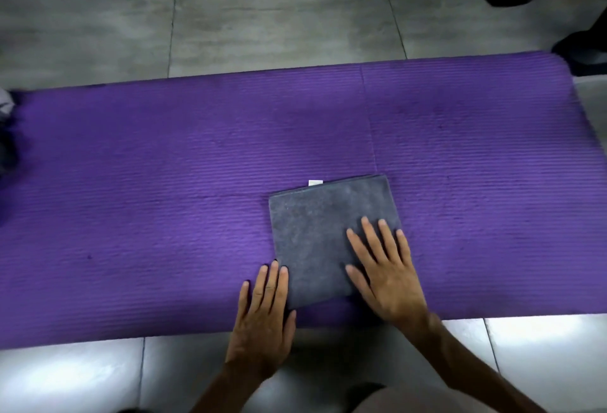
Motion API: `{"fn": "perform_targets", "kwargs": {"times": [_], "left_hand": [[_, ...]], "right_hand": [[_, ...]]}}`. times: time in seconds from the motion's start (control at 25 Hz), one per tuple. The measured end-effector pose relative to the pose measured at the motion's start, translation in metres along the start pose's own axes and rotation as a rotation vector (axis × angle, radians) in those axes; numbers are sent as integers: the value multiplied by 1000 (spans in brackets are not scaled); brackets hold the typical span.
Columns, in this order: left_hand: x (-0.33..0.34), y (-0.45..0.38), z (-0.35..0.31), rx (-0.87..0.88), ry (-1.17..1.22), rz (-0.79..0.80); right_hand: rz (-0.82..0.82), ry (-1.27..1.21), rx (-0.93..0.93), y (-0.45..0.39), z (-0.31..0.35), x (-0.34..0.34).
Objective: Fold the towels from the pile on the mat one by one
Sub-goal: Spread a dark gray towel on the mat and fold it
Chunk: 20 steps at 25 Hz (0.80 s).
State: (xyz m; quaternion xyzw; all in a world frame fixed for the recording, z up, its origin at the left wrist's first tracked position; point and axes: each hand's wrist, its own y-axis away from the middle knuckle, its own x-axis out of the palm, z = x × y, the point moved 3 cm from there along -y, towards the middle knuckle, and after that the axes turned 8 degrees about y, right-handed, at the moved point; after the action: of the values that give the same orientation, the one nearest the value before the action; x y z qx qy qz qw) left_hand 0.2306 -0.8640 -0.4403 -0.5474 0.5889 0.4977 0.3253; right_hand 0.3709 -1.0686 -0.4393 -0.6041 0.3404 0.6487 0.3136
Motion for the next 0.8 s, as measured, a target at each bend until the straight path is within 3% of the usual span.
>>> {"fn": "perform_targets", "kwargs": {"times": [0.12, 0.32, 0.48, 0.68, 0.8], "left_hand": [[-12, -11, -10, 34, 34, -51], [-12, -29, -20, 392, 49, -5], [-18, -31, -8, 422, 102, 47], [-69, -48, -15, 333, 516, -41], [-112, -57, -15, 216, 719, 5]], "right_hand": [[15, 14, -34, 45, -15, 5], [114, 40, 11, 47, -18, 0], [142, 26, 160, 48, 5, 1], [39, 19, 209, 42, 8, -2], [-101, -50, 262, 45, 1, -12]]}}
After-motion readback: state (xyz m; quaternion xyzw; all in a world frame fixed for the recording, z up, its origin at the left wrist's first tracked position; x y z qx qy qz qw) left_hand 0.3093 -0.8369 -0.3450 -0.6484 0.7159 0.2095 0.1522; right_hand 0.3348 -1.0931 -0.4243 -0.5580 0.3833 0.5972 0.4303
